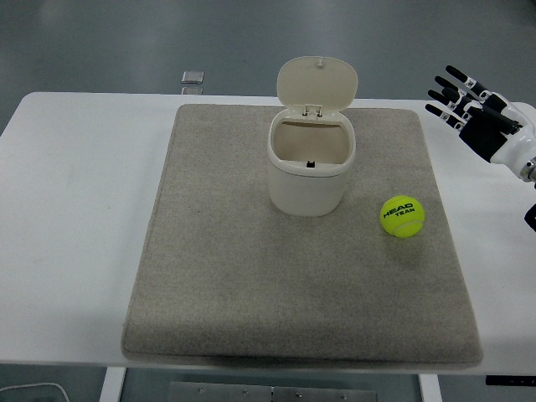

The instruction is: Pick up the tennis ball and place it in the box.

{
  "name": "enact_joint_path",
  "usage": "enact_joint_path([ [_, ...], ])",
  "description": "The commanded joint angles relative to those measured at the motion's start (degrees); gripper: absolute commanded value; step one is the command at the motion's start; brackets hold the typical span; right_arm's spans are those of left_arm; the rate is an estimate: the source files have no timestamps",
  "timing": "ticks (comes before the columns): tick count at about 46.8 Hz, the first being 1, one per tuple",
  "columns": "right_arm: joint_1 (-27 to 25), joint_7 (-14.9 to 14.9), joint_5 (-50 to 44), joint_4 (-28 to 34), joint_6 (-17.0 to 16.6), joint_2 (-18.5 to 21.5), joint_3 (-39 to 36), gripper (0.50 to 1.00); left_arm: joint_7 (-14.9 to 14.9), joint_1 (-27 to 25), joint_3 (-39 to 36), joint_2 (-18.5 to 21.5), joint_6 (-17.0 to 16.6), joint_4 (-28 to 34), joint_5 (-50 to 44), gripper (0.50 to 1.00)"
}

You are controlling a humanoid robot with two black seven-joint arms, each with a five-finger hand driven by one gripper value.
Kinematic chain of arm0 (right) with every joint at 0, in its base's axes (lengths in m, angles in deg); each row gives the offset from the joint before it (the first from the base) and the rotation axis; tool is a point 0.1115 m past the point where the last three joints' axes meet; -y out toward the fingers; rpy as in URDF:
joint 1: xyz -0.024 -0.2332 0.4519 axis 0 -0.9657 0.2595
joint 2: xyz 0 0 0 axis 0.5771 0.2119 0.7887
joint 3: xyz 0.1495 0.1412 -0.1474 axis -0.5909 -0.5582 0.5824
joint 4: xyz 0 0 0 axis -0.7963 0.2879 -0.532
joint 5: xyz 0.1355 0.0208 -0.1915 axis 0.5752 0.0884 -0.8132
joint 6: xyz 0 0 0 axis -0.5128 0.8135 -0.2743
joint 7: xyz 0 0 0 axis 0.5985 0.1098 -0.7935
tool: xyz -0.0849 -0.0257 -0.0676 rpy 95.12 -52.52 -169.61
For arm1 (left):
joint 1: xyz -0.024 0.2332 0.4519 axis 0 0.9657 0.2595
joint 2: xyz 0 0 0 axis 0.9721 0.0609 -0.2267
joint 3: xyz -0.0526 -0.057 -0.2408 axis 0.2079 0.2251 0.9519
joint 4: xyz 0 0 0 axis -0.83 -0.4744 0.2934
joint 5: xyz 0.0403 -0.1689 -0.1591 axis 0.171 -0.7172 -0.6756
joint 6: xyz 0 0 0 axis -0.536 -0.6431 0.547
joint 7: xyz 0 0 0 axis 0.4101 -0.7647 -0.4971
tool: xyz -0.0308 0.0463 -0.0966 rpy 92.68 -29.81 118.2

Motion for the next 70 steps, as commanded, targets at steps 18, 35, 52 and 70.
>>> enact_joint_path([
  [18,0.18,-0.18,-3.76,0.0,-0.44,-0.1,-0.07,0.907,0.04,0.0,0.04,0.0,-0.02,0.01,0.0,0.992],
  [35,0.44,-0.09,-6.84,0.18,-0.44,-1.23,0.02,0.907,0.04,0.0,-0.05,0.0,0.06,0.01,0.0,0.992],
  [52,1.67,-0.09,-14.22,0.09,-0.18,-1.59,0.2,0.907,-0.05,0.0,0.04,0.0,-0.02,0.01,0.0,0.992],
  [70,2.82,-0.35,-22.92,-0.53,-0.62,-3.88,0.37,0.907,0.04,0.0,-0.05,0.0,-0.02,0.01,0.0,0.992],
])
